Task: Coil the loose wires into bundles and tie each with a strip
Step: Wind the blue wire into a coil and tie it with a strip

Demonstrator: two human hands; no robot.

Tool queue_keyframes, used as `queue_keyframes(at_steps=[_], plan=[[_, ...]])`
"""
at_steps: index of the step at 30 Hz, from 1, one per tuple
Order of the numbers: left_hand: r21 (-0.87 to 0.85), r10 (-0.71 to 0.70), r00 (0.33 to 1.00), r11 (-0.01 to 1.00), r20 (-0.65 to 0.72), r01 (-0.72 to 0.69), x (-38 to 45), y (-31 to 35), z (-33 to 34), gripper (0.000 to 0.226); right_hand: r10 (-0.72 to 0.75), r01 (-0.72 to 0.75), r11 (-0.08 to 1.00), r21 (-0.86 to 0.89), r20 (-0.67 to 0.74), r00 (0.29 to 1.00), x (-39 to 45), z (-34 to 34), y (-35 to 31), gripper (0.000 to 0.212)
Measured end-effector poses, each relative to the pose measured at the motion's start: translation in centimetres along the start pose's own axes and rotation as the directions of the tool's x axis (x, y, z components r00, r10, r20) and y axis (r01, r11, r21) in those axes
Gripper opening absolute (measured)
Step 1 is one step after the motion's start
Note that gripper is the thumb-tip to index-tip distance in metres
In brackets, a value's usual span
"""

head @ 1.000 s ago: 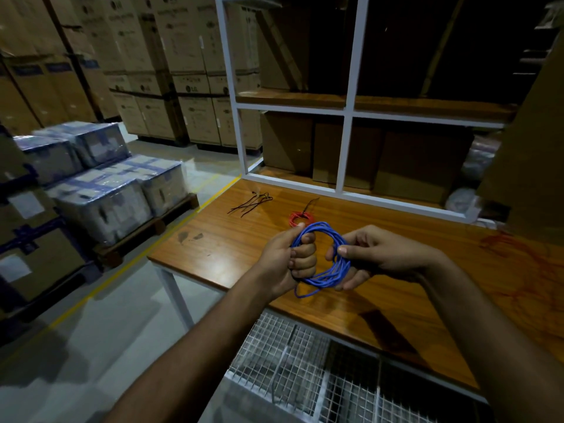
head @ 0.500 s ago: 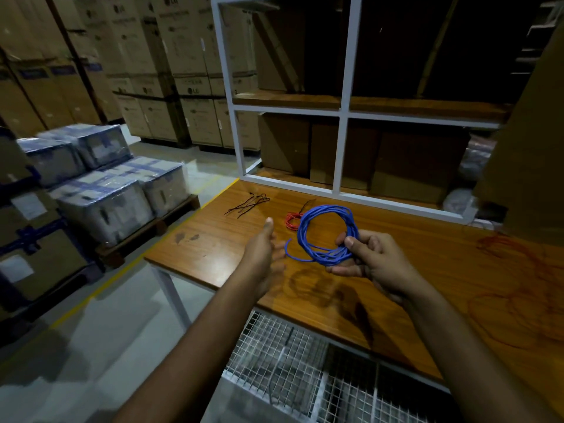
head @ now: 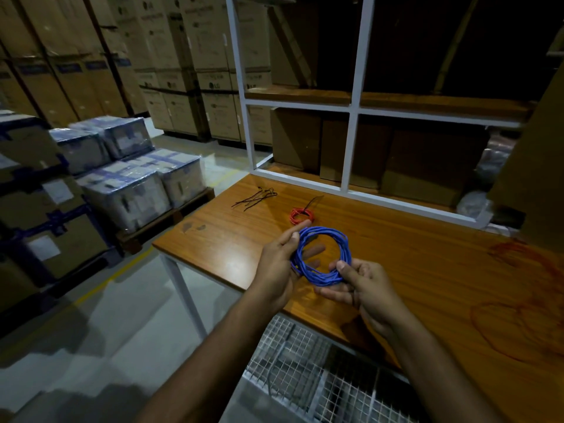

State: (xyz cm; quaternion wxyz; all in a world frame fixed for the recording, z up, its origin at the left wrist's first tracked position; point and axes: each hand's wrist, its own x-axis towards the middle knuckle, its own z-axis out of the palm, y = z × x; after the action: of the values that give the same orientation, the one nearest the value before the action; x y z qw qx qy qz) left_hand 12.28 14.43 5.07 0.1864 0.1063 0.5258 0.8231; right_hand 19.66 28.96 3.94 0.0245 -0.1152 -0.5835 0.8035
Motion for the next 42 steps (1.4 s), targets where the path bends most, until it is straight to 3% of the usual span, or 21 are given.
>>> queue_keyframes(at_steps=[6, 14, 17, 19, 21, 23, 26, 31, 35, 39, 42], plan=[[-0.044, 0.051, 0.998, 0.998, -0.036, -0.052, -0.3, -1.7, 0.7, 0.042, 0.021, -0.023, 1.0, 0.021, 0.064, 0.998, -0.4, 0.1, 0.6, 0.022], [-0.342, -0.088, 0.983, 0.939, -0.163, 0.028, -0.1, -2.1, -1.1, 0.041, 0.116, -0.106, 0.992, -0.069, 0.151, 0.982, 1.0, 1.1, 3.5, 0.021], [-0.247, -0.065, 0.977, 0.969, -0.203, 0.013, 0.3, -1.9, -3.0, 0.042, 0.167, -0.126, 0.969, -0.214, 0.183, 0.969, 2.3, 1.9, 4.3, 0.02], [-0.078, 0.007, 0.97, 0.997, -0.245, -0.027, 0.7, -1.6, -4.4, 0.041, 0.114, -0.02, 0.897, -0.442, 0.186, 0.976, 3.7, 2.6, 4.8, 0.015], [0.096, 0.067, 0.961, 0.994, -0.268, -0.043, 1.4, -0.9, -5.8, 0.041, -0.031, 0.163, 0.731, -0.663, 0.207, 0.978, 5.3, 3.9, 4.8, 0.06], [0.174, 0.086, 0.959, 0.984, -0.269, -0.04, 2.3, -0.2, -7.5, 0.042, -0.203, 0.347, 0.608, -0.715, 0.282, 0.938, 6.8, 5.7, 3.9, 0.083], [0.198, 0.081, 0.966, 0.98, -0.245, -0.032, 3.8, 1.3, -10.4, 0.042, -0.327, 0.574, 0.398, -0.716, 0.474, 0.818, 10.0, 8.8, 3.6, 0.068], [0.288, 0.074, 0.974, 0.958, -0.212, -0.01, 6.3, 3.7, -15.3, 0.041, -0.284, 0.575, 0.326, -0.75, 0.503, 0.816, 14.4, 13.9, 3.8, 0.034], [0.274, 0.019, 0.984, 0.961, -0.177, 0.031, 8.0, 5.1, -18.3, 0.041, -0.365, 0.557, 0.395, -0.73, 0.431, 0.825, 17.5, 16.6, 4.8, 0.004], [0.269, 0.011, 0.989, 0.963, -0.146, 0.029, 9.3, 5.4, -20.9, 0.044, -0.328, 0.496, 0.536, -0.683, 0.373, 0.868, 19.8, 18.1, 5.6, 0.017], [0.302, 0.04, 0.992, 0.953, -0.122, -0.002, 10.0, 5.2, -22.2, 0.048, -0.293, 0.502, 0.516, -0.694, 0.408, 0.865, 20.3, 18.7, 6.1, 0.013]])
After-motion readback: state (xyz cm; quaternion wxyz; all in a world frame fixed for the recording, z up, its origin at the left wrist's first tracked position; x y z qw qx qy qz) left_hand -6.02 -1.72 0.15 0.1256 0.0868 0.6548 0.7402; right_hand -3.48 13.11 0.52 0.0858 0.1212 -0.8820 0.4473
